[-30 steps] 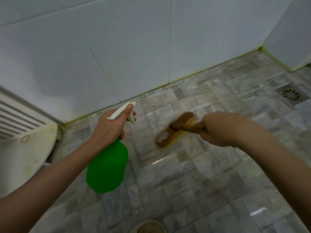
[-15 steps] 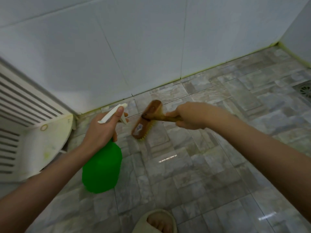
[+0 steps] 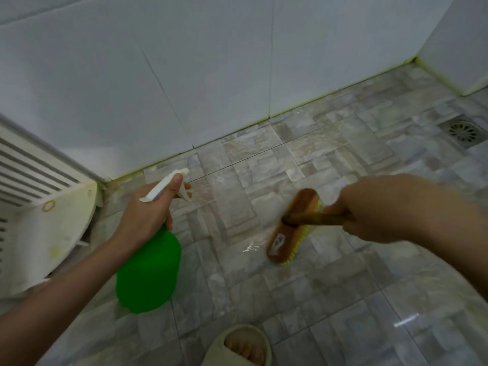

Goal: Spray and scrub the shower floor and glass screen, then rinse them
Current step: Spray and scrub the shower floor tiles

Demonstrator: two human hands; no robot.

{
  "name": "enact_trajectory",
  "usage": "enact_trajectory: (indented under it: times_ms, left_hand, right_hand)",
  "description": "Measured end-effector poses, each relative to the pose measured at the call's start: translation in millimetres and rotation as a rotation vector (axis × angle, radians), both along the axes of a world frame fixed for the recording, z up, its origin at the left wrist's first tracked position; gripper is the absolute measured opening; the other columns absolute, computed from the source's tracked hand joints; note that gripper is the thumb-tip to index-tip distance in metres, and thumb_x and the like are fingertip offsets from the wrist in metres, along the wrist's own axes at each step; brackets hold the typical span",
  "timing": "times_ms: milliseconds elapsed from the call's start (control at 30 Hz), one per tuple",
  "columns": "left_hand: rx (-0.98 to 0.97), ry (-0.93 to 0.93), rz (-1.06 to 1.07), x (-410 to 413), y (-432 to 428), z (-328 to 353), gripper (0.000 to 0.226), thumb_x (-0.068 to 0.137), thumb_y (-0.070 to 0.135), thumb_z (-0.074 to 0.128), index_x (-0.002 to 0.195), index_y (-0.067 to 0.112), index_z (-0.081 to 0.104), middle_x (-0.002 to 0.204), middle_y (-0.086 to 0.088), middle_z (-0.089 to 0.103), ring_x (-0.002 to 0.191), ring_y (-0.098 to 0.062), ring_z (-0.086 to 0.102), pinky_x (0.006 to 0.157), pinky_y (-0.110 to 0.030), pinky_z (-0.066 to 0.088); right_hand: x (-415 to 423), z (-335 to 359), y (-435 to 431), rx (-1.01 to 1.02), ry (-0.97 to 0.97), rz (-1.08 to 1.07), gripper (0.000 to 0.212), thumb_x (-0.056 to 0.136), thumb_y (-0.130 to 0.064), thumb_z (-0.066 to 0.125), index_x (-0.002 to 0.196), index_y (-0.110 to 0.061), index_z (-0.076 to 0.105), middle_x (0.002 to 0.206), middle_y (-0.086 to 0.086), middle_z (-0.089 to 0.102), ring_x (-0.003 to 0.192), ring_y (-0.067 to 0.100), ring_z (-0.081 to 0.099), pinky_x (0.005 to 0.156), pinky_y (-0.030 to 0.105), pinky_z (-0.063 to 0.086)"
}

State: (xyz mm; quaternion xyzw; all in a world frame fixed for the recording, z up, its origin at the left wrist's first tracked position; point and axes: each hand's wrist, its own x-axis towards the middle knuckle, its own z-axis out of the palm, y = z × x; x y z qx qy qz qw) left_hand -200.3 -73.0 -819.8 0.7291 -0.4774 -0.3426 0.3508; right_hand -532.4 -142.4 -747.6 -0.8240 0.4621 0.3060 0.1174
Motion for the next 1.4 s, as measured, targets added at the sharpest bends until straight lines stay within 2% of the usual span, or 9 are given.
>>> enact_trajectory:
  times_ms: [167, 333, 500, 667, 833, 1000, 1200, 1333, 1400]
  left_hand:
    - [0.012, 0.04, -0.114, -46, -14, -4, 0.042, 0.091, 0.065, 0.049, 0.092, 0.034, 0.076, 0.097, 0.004, 0.078, 0.05, -0.032, 0.064, 0.049, -0.028, 0.05]
    - [0.012, 0.082, -0.234, -89, -32, -4, 0.043, 0.094, 0.059, 0.047, 0.094, 0.028, 0.076, 0.098, 0.01, 0.077, 0.046, -0.035, 0.06, 0.048, -0.026, 0.047]
    - [-0.023, 0.105, -0.341, -124, -51, -3, 0.046, 0.088, 0.07, 0.048, 0.093, 0.034, 0.076, 0.096, 0.005, 0.078, 0.058, -0.041, 0.065, 0.052, -0.03, 0.048]
    - [-0.051, 0.107, -0.433, -159, -72, -4, 0.038, 0.091, 0.068, 0.047, 0.089, 0.043, 0.076, 0.091, -0.003, 0.078, 0.046, -0.032, 0.06, 0.052, -0.03, 0.048]
    - [-0.069, 0.134, -0.486, -189, -87, -5, 0.043, 0.089, 0.072, 0.046, 0.087, 0.041, 0.077, 0.091, -0.011, 0.077, 0.063, -0.034, 0.069, 0.052, -0.038, 0.051]
    - [-0.069, 0.165, -0.502, -219, -103, -3, 0.041, 0.095, 0.059, 0.048, 0.09, 0.03, 0.076, 0.094, 0.007, 0.078, 0.055, -0.037, 0.065, 0.051, -0.03, 0.048]
    - [-0.099, 0.187, -0.555, -246, -121, -5, 0.05, 0.088, 0.071, 0.047, 0.089, 0.032, 0.077, 0.089, -0.02, 0.075, 0.056, -0.035, 0.066, 0.052, -0.034, 0.049]
    - [-0.09, 0.203, -0.557, -262, -129, -3, 0.048, 0.087, 0.072, 0.046, 0.086, 0.035, 0.077, 0.086, -0.016, 0.076, 0.045, -0.027, 0.061, 0.054, -0.038, 0.052]
    - [-0.096, 0.209, -0.564, -270, -133, -2, 0.045, 0.089, 0.07, 0.047, 0.086, 0.036, 0.076, 0.088, -0.004, 0.078, 0.053, -0.028, 0.066, 0.055, -0.041, 0.053]
  right_hand:
    - [-34, -20, 9, 0.004, -0.128, -0.147, 0.045, 0.098, -0.04, 0.04, 0.14, -0.056, 0.031, 0.074, -0.014, 0.039, 0.061, 0.004, 0.042, 0.059, 0.025, 0.037]
    - [-83, 2, 34, -0.016, 0.04, -0.289, 0.033, 0.095, -0.036, 0.044, 0.126, -0.04, 0.053, 0.08, -0.01, 0.05, 0.071, 0.01, 0.053, 0.057, 0.023, 0.038]
    - [-99, -32, 45, -0.075, -0.115, -0.399, 0.045, 0.099, -0.036, 0.036, 0.142, -0.048, 0.032, 0.088, -0.005, 0.057, 0.079, 0.017, 0.06, 0.062, 0.029, 0.047]
    - [-146, -14, 54, -0.061, 0.021, -0.614, 0.034, 0.094, -0.036, 0.042, 0.125, -0.036, 0.055, 0.08, -0.008, 0.053, 0.072, 0.013, 0.055, 0.063, 0.029, 0.043]
    - [-162, -43, 48, -0.162, -0.099, -0.724, 0.041, 0.1, -0.035, 0.036, 0.14, -0.041, 0.036, 0.104, 0.003, 0.061, 0.088, 0.024, 0.062, 0.068, 0.034, 0.049]
    - [-178, -17, 65, -0.049, 0.022, -0.835, 0.038, 0.1, -0.023, 0.036, 0.128, -0.048, 0.041, 0.081, -0.005, 0.05, 0.059, 0.012, 0.052, 0.065, 0.03, 0.051]
    - [-209, -42, 40, -0.217, -0.056, -0.958, 0.039, 0.102, -0.026, 0.036, 0.14, -0.029, 0.042, 0.087, 0.002, 0.053, 0.059, 0.018, 0.054, 0.053, 0.029, 0.046]
    - [-211, -34, 41, -0.184, 0.02, -1.027, 0.02, 0.097, -0.016, 0.037, 0.105, -0.028, 0.052, 0.08, 0.001, 0.054, 0.058, 0.016, 0.055, 0.057, 0.031, 0.05]
    - [-219, -48, 33, -0.258, -0.033, -1.01, 0.036, 0.099, -0.018, 0.035, 0.127, -0.038, 0.045, 0.087, 0.003, 0.055, 0.059, 0.018, 0.055, 0.063, 0.034, 0.052]
